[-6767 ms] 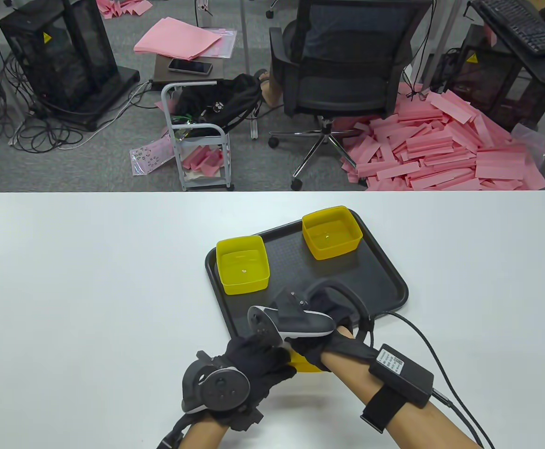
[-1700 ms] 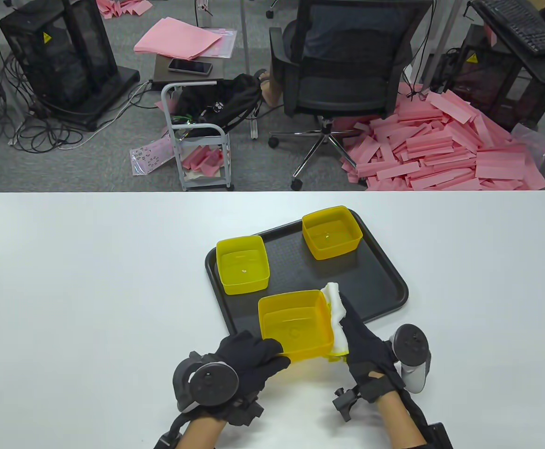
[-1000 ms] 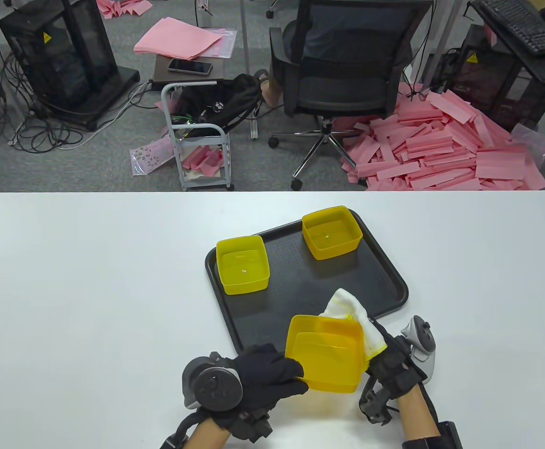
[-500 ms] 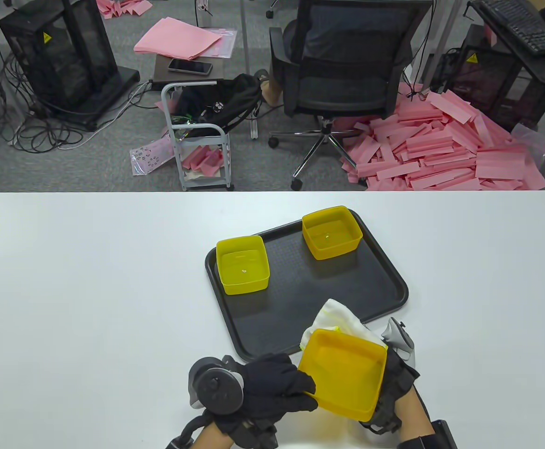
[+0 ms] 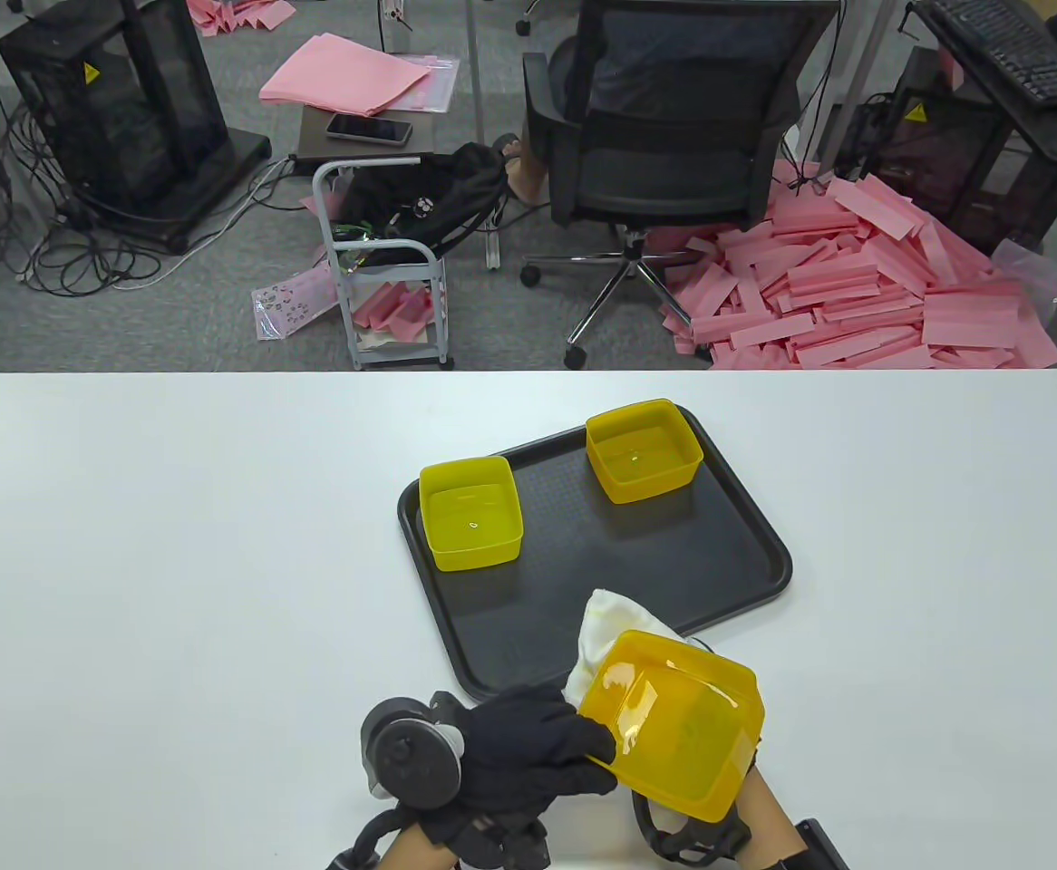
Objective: Wipe plastic food containers with dish cloth
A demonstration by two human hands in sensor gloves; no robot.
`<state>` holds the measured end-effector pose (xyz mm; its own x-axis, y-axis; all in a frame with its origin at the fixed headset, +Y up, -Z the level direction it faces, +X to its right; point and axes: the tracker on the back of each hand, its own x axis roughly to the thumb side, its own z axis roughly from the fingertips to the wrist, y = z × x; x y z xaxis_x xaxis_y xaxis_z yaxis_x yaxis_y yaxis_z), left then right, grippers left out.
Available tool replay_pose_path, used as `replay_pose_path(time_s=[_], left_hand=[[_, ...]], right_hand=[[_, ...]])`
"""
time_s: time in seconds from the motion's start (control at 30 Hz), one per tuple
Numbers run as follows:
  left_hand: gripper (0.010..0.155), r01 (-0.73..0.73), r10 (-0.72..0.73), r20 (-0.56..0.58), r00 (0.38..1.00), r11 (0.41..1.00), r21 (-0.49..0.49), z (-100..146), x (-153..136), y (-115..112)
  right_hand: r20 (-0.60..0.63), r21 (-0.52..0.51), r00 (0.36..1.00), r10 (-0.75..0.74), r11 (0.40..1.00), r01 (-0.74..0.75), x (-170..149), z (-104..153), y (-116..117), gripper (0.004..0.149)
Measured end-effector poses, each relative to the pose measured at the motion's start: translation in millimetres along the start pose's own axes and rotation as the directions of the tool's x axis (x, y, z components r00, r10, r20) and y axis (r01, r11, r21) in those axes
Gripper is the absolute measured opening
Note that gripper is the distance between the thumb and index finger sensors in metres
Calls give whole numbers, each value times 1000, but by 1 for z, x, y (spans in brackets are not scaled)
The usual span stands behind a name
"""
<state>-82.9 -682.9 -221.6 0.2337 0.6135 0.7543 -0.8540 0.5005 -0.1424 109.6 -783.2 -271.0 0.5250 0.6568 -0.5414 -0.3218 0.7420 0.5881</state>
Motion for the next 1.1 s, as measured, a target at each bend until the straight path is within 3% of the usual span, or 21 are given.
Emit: replay_pose_path(time_s=[0.3, 0.4, 0.63, 0.83, 1.1], left_hand=[[42, 193, -179, -135, 975, 976, 98, 6, -24, 18], [41, 229, -203, -211, 956, 967, 108, 9, -32, 23], [41, 213, -198, -166, 966, 973, 82, 8, -27, 18], [41, 228, -216, -144, 966, 971, 71, 5, -21, 11], [41, 292, -250, -273, 929, 948, 126, 11, -37, 33]], right_hand=[[-27, -75, 995, 91, 993, -93, -2, -1, 0, 72], [15, -112, 996, 87, 990, -84, 1, 0, 0, 73], [111, -239, 984, 139, 965, -110, 16, 14, -5, 71], [-16, -221, 988, 152, 963, -152, 2, 7, -1, 69], [-53, -249, 968, 247, 935, -252, 5, 7, -2, 63]])
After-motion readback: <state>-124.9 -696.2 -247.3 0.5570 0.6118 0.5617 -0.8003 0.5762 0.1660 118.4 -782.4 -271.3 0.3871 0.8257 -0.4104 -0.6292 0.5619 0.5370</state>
